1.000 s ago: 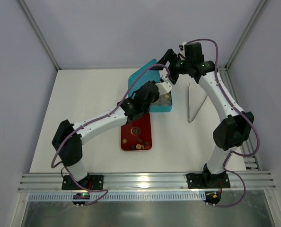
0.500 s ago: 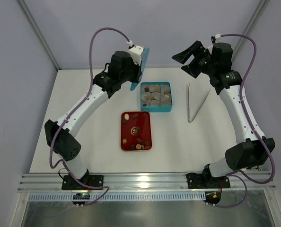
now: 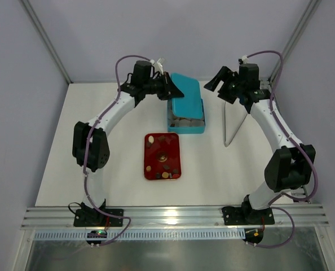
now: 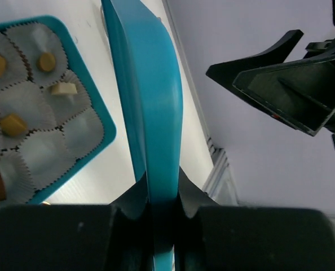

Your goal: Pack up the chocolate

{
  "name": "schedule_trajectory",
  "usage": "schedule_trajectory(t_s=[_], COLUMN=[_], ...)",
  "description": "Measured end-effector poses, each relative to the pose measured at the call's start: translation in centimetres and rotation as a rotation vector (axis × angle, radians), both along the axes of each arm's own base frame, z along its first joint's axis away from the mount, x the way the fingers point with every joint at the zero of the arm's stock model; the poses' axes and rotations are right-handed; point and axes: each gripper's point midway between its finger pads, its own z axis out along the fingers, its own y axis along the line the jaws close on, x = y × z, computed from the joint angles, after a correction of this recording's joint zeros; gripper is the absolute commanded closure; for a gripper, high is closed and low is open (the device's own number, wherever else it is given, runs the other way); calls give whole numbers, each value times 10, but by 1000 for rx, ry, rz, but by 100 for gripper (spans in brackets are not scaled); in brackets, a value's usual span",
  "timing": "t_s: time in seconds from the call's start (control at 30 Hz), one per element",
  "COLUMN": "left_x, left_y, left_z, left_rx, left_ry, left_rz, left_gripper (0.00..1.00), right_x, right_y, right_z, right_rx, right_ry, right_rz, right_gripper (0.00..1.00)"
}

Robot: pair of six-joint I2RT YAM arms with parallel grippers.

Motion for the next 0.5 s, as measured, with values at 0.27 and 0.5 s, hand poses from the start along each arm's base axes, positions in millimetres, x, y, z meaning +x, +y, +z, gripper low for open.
schedule_trajectory(t_s=[0.27,0.5], left_x=[21,41], left_y=[-8,-11], left_z=[-6,-32], left_rx=[-180,-258], left_ry=[127,200], left_rz=[-12,-7], left_gripper=[100,100], right_x=[20,28], right_y=[1,4], right_z=[-41,-75], right_rx=[-27,-27], right_ry=[38,80], right_rz=[11,20], right_gripper=[14,15])
